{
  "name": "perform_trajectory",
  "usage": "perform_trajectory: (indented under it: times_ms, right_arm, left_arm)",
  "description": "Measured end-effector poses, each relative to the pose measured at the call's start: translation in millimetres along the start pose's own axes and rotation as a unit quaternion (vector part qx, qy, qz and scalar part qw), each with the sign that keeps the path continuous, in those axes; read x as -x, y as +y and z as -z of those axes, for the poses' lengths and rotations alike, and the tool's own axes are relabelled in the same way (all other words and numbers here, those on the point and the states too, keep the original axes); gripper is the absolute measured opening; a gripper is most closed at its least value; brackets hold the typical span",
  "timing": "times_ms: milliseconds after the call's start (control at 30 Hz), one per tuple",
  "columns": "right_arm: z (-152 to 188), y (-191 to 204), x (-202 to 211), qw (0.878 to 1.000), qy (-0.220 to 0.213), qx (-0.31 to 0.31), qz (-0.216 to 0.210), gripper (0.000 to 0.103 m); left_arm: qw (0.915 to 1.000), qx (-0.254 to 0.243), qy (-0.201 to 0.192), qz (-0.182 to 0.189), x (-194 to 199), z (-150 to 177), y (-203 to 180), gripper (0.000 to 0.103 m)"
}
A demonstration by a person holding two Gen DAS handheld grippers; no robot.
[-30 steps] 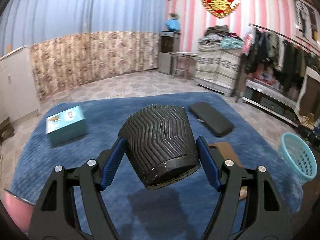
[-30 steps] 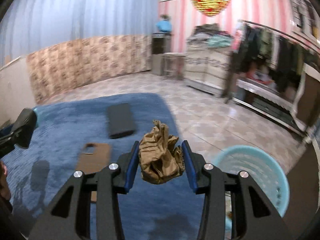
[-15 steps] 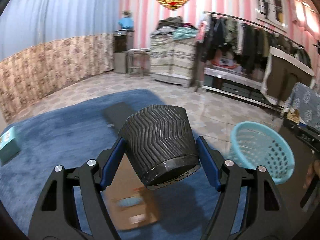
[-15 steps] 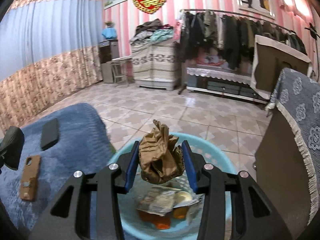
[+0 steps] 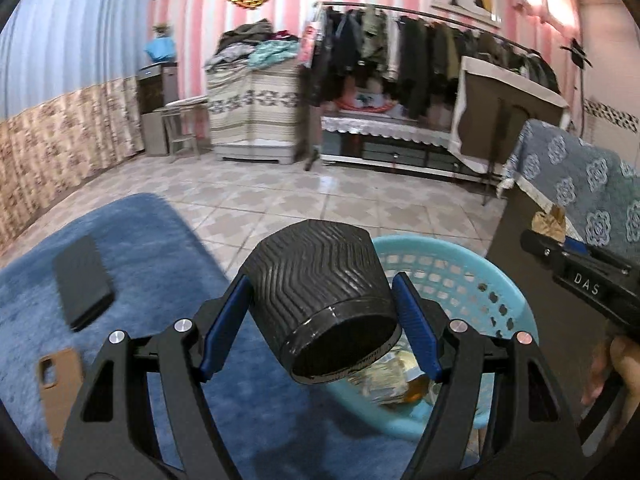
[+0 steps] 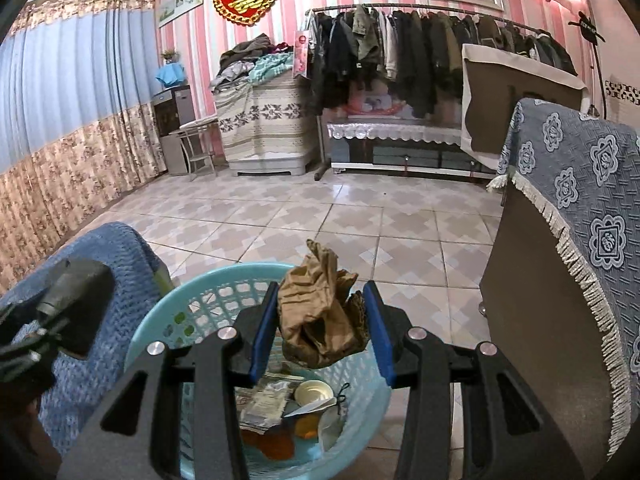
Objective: Collect trash
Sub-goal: 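Carry the black cup and brown cloth over the basket with both tools, then open the left tool to drop the black cup into the basket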
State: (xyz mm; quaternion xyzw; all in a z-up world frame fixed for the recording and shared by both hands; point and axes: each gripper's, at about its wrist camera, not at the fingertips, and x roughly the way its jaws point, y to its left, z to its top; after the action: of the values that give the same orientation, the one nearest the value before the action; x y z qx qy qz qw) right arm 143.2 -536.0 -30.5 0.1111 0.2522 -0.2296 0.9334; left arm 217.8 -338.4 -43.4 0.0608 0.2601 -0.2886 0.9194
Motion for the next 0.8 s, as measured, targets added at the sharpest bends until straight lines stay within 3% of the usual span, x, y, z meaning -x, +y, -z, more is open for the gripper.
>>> perform_trajectory:
  times_ms: [267,300,367,400,800]
  right_arm:
    - [1.0,-18.9,-0.6,1.0,0.001,-0.025,0.006,0.042]
    - [1.3,-19.6,-0.9,1.0,0.002,-0.027,0.007,0.042]
    - [3.4,-22.3,-2.3,0.999,0.006,-0.032,0.008,0.042]
    - [7.1,-19.0,0.4,0.999,0.006,-0.032,0.008,0.042]
    - [12.9,-0.8,-11.5,1.0,0.016,-0.011,-0.003,0.043]
  left_arm:
    - [0.9991,-0.024,0.001,0.034,-31.4,-11.0,-32.9,0.072]
    - [0.9989,-0.027,0.005,0.038,-32.8,-11.5,-34.9,0.077]
    - [0.9993,-0.027,-0.001,0.025,-32.6,-16.0,-36.9,0.091]
    - [0.9995,-0.025,-0.008,0.02,-30.1,-17.6,-35.0,0.093]
    - [0.9979,0.01,-0.029,-0.057,10.4,-24.3,21.4,0.098]
